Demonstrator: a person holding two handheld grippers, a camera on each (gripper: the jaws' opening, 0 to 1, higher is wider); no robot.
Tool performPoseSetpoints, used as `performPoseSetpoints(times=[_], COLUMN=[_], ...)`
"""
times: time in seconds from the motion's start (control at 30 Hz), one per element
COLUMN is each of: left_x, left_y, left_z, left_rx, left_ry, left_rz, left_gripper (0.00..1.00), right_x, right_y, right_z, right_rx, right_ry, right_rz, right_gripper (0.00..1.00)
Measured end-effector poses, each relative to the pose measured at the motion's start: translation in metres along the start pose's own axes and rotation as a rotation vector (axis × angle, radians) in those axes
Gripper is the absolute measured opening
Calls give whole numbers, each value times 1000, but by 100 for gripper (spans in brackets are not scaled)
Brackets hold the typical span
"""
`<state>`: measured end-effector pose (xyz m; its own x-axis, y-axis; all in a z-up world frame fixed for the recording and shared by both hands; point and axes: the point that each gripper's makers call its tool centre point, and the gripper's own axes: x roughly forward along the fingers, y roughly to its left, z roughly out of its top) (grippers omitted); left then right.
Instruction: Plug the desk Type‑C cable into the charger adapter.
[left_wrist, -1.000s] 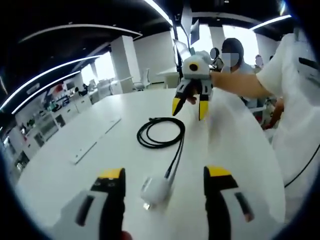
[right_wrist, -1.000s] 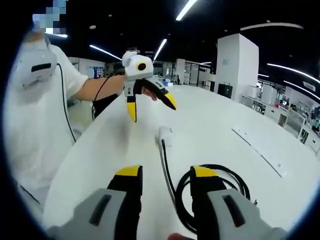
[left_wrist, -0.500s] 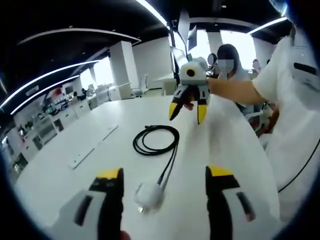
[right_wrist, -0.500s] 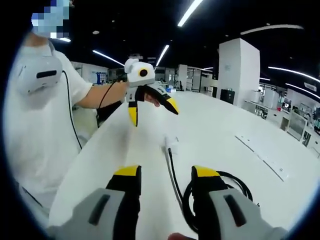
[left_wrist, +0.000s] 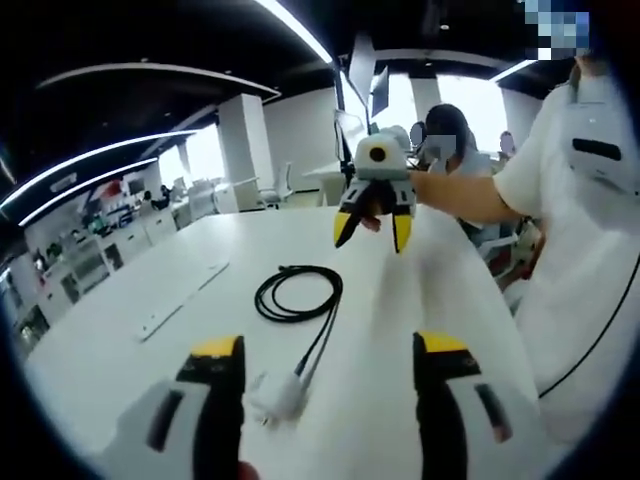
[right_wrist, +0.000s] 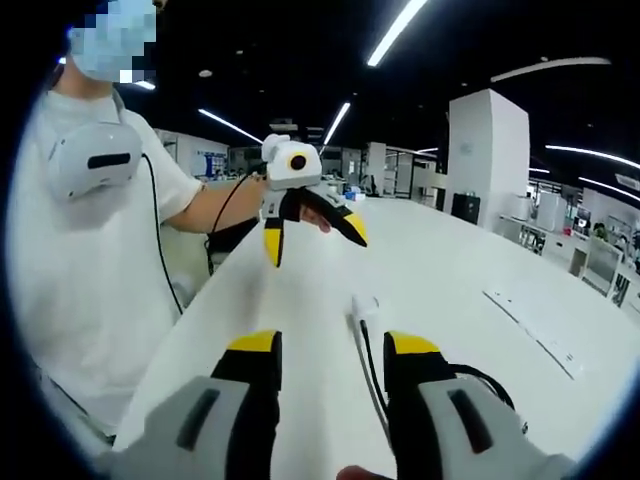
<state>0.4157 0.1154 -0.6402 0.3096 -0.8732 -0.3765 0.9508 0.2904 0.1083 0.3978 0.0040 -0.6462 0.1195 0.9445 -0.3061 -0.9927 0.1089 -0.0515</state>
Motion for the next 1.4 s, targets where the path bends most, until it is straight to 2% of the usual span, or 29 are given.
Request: performPoseSetpoints(times=[0.27,0.37,0.5,0.73,1.03,1.13,1.4], left_x=[-7,-10,-17,-15,-21,-22,-25], left_y=[-8,-11,-24,-40,-43,-46,-57], left_z=[5,11,17,16,16,18,21], left_rx=[3,7,3,8,-1,1,10], left_ry=[-23,-42,-72,-72,-83,-89,-97], left_rz=[-2,5,-16,-25,-21,-28,-47], left_gripper=[68,71,73,75,78,79,80], right_x=[0,1,1,2,1,2,0], right_y=[8,14,26,43,44,49,60], right_z=[8,11,16,18,18,20,28], right_rx=[-18,-22,-21,-30,-29,-26,-44], right_ry=[-11,-17,-42,-44,-45,-52,-63], right_rz=[2,10,28,45,38,51,58], right_gripper=[40,41,44,47,49,52,52])
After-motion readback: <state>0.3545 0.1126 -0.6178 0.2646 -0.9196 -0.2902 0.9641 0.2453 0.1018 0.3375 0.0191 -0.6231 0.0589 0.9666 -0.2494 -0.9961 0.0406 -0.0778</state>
